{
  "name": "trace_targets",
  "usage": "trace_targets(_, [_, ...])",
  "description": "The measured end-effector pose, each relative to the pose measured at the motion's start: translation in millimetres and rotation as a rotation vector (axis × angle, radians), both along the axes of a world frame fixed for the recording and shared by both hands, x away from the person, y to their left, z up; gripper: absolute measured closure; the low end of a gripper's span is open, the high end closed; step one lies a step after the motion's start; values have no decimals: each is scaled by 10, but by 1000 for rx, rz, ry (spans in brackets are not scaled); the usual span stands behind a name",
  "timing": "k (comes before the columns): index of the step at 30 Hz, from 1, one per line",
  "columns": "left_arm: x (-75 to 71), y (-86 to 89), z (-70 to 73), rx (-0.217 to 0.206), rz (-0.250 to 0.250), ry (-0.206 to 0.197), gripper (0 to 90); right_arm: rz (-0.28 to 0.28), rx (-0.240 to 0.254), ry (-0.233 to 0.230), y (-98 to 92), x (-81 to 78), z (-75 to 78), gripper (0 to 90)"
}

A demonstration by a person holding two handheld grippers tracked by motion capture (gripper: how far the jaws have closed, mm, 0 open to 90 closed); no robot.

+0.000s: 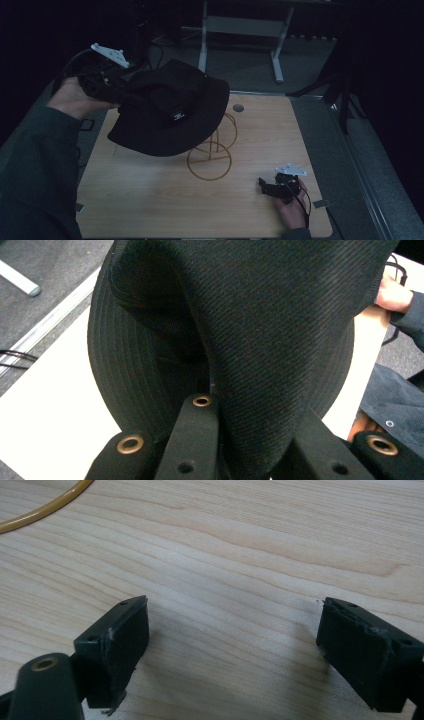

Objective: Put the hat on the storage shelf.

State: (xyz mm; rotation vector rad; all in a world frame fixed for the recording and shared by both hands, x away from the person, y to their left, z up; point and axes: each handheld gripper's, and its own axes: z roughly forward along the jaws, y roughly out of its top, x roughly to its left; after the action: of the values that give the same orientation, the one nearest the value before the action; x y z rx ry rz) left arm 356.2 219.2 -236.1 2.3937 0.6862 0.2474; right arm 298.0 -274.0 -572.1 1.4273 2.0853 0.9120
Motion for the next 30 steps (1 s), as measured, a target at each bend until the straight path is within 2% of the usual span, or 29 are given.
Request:
trace_targets(15, [34,-249,34,19,-55,-1,876,0,-1,0,-1,0,0,133])
trace_targets(30, [89,-481,-3,21,-93,8,876,0,-1,-1,0,0,-1,134])
